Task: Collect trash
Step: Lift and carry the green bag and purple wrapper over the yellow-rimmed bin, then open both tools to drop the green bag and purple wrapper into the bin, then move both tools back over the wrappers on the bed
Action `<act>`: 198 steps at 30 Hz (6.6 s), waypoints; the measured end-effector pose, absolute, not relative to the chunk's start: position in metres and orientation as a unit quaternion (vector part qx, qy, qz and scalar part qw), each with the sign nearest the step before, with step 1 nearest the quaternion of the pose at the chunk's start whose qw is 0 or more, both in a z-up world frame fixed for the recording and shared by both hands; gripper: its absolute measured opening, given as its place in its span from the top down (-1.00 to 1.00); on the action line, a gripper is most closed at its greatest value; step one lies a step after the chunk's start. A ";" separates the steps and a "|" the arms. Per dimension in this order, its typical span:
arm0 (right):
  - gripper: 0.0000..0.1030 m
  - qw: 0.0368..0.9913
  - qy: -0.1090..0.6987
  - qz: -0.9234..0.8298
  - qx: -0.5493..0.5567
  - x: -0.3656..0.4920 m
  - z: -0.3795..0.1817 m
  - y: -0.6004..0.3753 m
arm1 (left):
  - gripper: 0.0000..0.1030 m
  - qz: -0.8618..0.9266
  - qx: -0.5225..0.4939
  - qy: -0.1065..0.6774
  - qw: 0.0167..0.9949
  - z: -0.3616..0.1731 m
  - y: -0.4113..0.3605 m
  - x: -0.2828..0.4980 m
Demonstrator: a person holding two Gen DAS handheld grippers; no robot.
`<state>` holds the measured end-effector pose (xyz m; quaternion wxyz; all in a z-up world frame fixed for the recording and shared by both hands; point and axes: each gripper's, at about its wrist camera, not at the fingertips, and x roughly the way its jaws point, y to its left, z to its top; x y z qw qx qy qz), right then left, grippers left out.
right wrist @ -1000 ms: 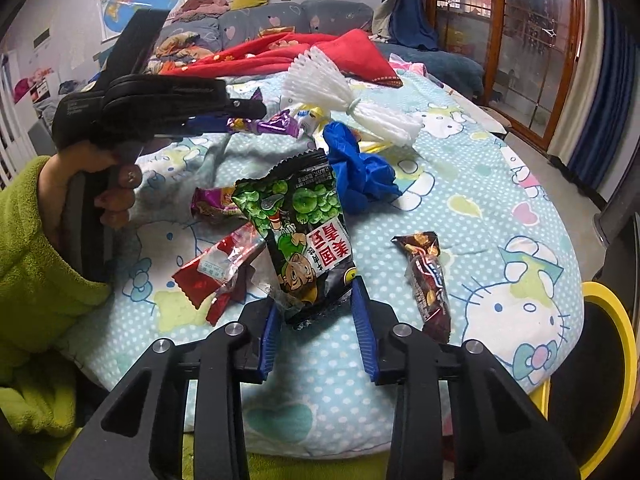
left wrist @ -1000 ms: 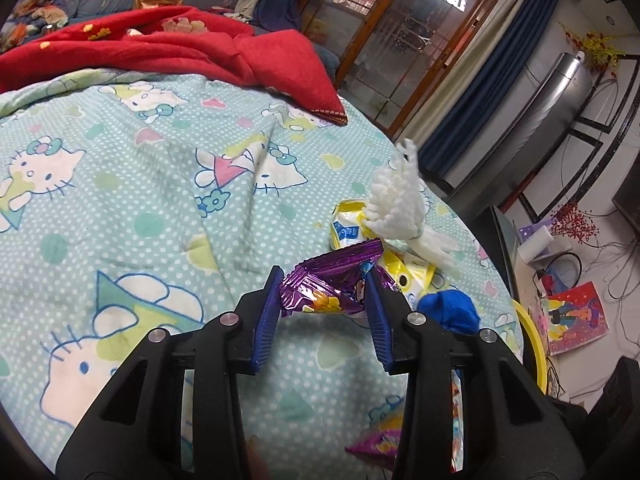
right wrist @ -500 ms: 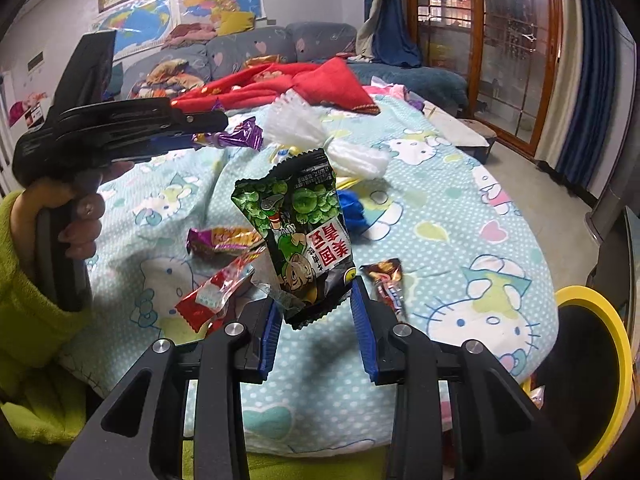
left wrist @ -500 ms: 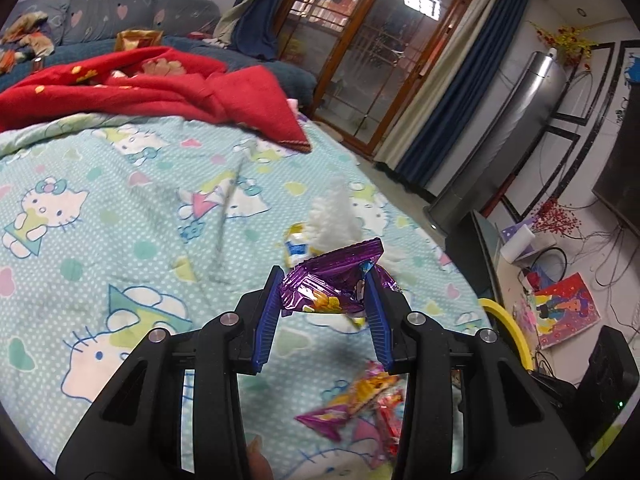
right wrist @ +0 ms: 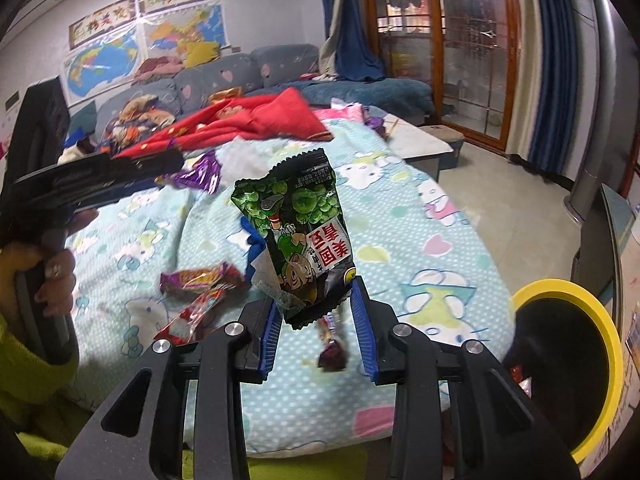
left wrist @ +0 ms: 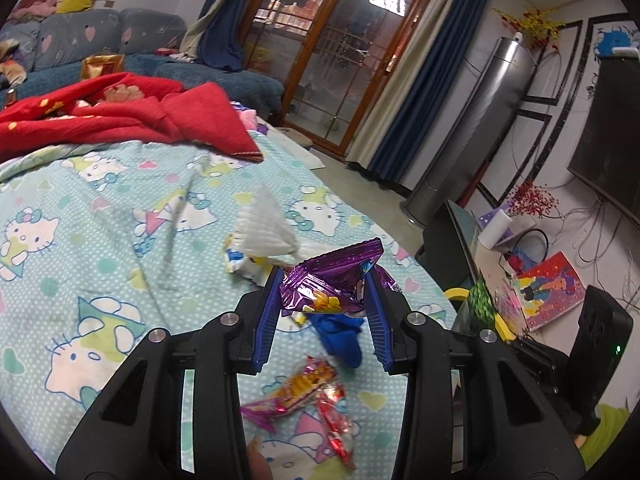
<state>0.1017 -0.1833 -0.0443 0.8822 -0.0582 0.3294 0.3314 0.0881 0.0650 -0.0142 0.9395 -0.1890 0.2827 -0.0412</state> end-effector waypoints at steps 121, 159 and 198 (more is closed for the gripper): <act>-0.29 0.905 0.358 0.009 0.228 0.180 -0.103 -0.458 | -0.78 -0.251 0.017 0.350 0.902 -0.066 -0.212 0.165; -0.50 0.924 0.327 0.173 0.096 0.142 -0.041 -0.310 | -0.78 -0.063 -0.066 0.258 0.962 -0.016 -0.050 0.126; -0.51 0.825 0.399 0.397 -0.057 0.065 -0.065 -0.118 | -0.78 0.044 -0.158 0.269 0.949 -0.022 0.096 0.090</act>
